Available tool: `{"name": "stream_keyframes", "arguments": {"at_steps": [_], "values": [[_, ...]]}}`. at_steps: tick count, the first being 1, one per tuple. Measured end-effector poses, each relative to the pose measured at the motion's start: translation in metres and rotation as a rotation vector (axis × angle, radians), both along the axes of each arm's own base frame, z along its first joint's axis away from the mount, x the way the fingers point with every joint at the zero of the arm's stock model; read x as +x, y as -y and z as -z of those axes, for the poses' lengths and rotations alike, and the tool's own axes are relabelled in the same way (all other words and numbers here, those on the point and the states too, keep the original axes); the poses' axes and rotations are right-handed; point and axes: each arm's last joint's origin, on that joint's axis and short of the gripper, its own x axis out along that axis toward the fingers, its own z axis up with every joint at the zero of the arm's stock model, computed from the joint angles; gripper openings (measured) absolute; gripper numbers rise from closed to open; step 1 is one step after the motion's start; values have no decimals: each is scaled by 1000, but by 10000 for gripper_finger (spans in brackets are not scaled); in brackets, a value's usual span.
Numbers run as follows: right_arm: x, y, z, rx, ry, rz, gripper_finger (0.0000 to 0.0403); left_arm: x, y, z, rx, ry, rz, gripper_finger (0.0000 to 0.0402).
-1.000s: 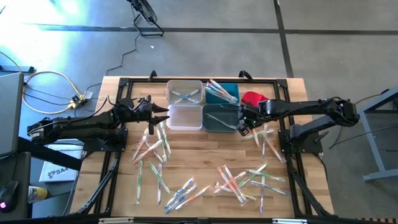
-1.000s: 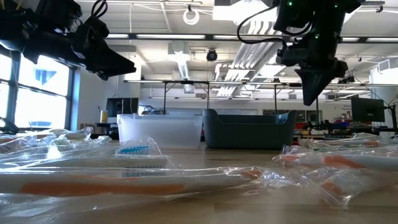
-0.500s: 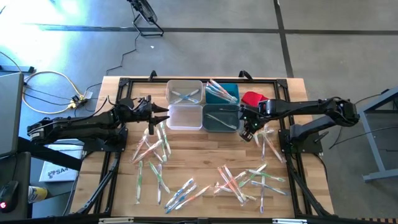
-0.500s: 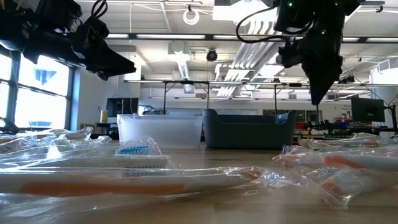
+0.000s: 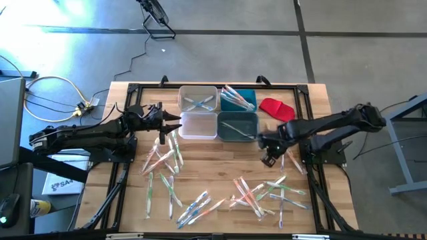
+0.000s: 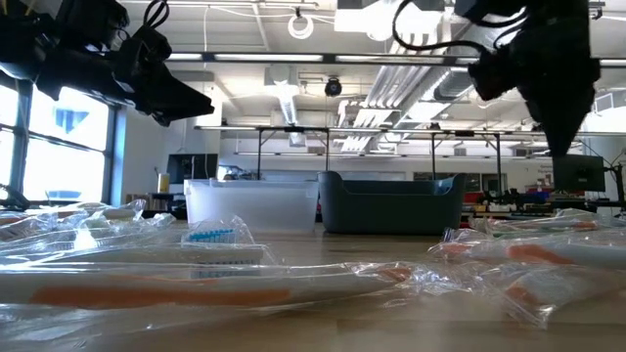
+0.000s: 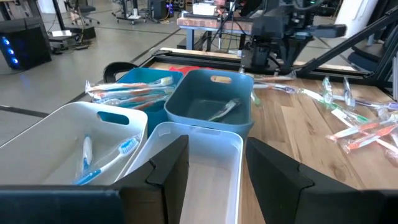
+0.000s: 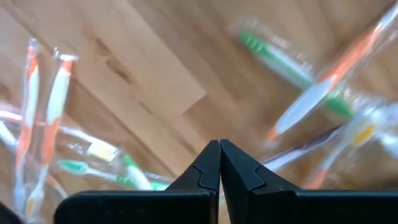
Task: Pick & Place Toothbrushes
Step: Put the green toothbrush into the green bin
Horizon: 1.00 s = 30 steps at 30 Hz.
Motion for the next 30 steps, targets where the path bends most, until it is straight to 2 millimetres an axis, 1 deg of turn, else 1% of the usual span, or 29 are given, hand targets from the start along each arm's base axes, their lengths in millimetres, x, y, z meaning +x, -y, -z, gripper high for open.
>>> {"name": "stream_keyframes", "arguments": {"at_steps": [6, 11, 16, 20, 24, 30], "values": [[-7, -30, 0, 18, -15, -12, 3, 0, 0, 0, 0, 0, 0, 157], [-15, -53, 0, 37, -33, 45, 3, 0, 0, 0, 0, 0, 0, 157], [-24, -71, 0, 0, -19, 137, 3, 0, 0, 0, 0, 1, 0, 157], [-31, -84, 0, 3, -23, 159, 5, 0, 0, 0, 0, 1, 0, 157], [-37, -94, 0, 16, -26, 170, 31, 0, 0, 0, 0, 2, 0, 157], [-44, -103, 0, 16, -25, 156, 111, 0, 0, 0, 0, 2, 0, 157]]}}
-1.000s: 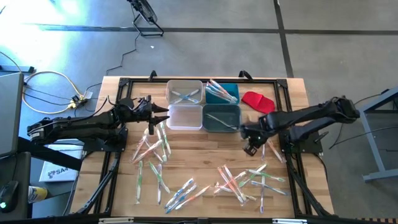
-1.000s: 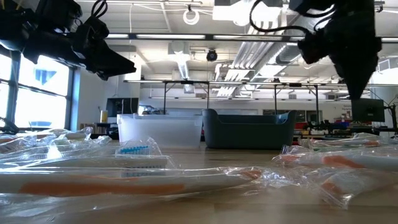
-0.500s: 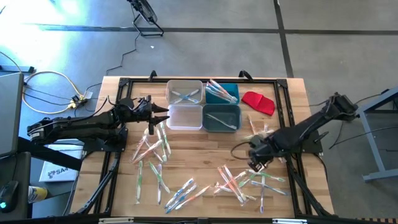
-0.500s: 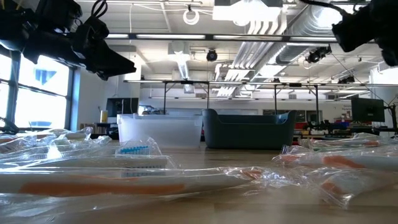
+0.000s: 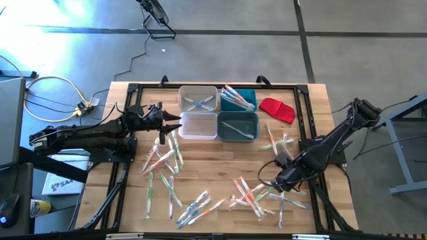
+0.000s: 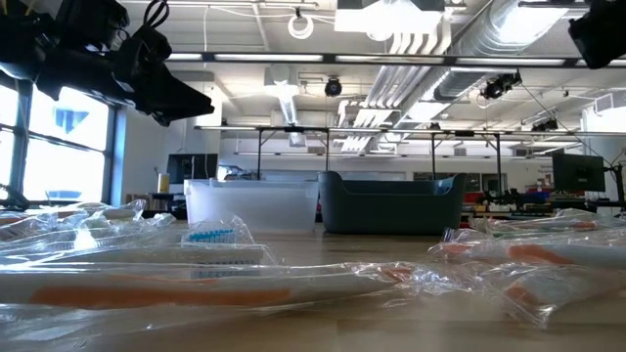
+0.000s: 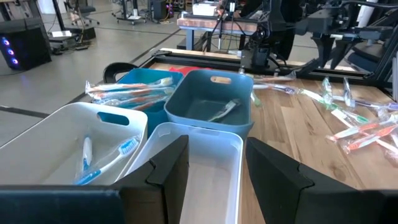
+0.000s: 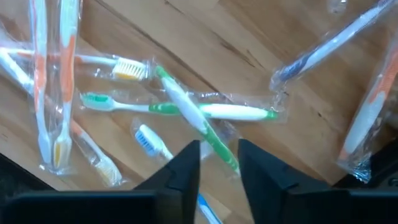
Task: Pick & Place Toothbrushes
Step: Put the green toothbrush into the green bin
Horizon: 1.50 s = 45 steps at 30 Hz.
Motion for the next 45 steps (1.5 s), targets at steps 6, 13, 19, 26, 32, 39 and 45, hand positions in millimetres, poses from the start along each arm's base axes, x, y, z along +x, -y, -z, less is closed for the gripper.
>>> {"name": "stream_keyframes", "arguments": {"at_steps": [6, 13, 19, 26, 32, 39, 45], "values": [[-6, -12, 2, -31, 35, -60, 154, 0, 0, 0, 0, 0, 0, 157], [0, -30, 25, -74, -9, -102, 159, 0, 0, 0, 0, 0, 0, 157], [3, -41, 44, -73, -102, -127, 159, 0, 0, 0, 40, -4, 4, 157], [8, -48, 61, -111, -124, -135, 159, 0, 0, -1, 60, 2, 6, 157], [12, -51, 78, -159, -152, -152, 159, 0, 0, -3, 89, 11, 7, 157], [13, -52, 84, -175, -166, -160, 159, 0, 0, -4, 92, 19, 7, 157], [13, -52, 83, -177, -158, -161, 146, 0, 0, -4, 92, 18, 6, 157]]}}
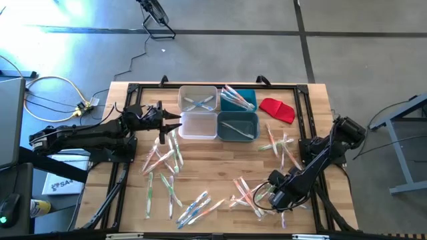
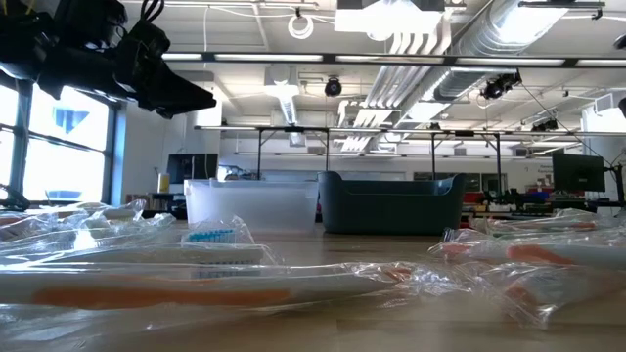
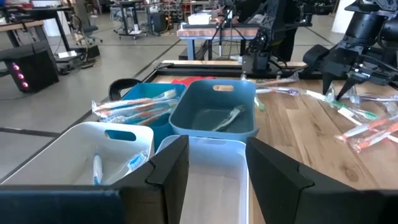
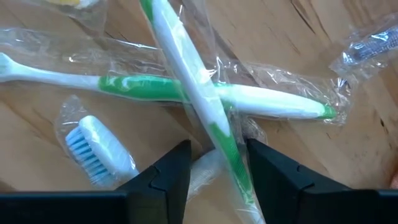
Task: Pick & Place Toothbrushes
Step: Put the green toothbrush into the green bin
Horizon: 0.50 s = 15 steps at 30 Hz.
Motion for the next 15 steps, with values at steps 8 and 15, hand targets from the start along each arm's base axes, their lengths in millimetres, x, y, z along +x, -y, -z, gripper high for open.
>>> {"name": "stream_keyframes", "arguments": {"at_steps": [8, 15], "values": [[1, 1, 0, -17, 19, -5, 109, 0, 0, 0, 0, 0, -3, 157], [0, 0, 0, -14, 16, -18, 66, 0, 0, 0, 0, 0, -3, 157]]}}
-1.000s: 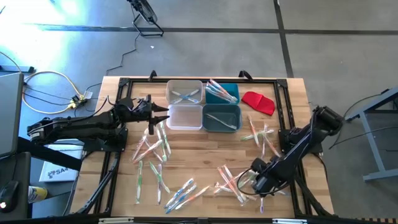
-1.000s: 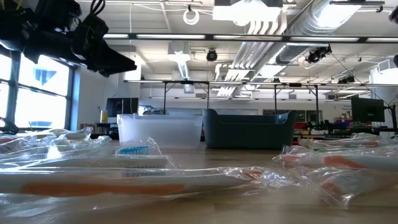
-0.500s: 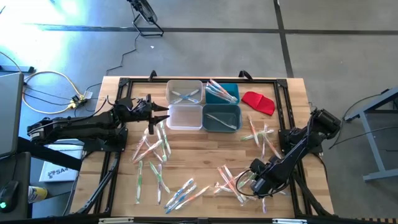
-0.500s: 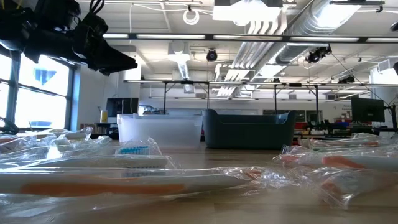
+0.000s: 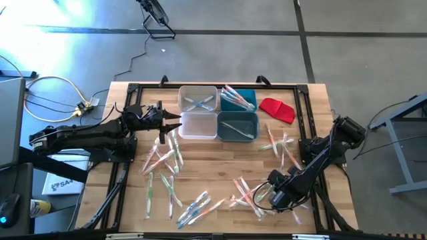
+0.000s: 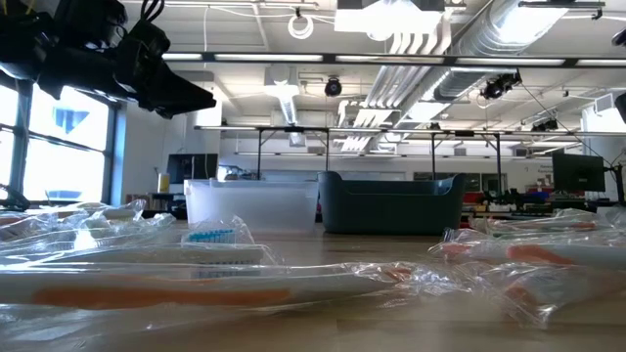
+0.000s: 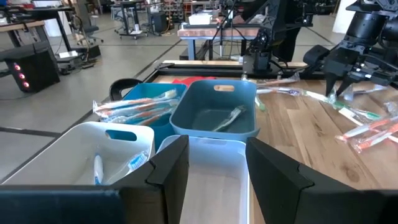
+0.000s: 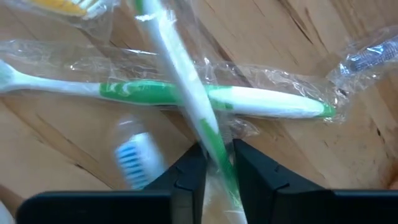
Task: Pick & Place Toothbrushes
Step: Put the green toothbrush into the green bin
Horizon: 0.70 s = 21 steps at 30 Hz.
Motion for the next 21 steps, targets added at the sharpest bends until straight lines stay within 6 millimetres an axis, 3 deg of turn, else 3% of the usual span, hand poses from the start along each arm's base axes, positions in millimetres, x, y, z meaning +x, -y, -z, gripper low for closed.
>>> {"name": "stream_keyframes", "arguments": {"at_steps": [9, 21], "values": [[0, 0, -3, 13, 10, -1, 22, 0, 0, 0, 0, 0, 0, 157], [-4, 9, -33, 18, 160, 1, 20, 0, 0, 0, 0, 0, 0, 157]]}}
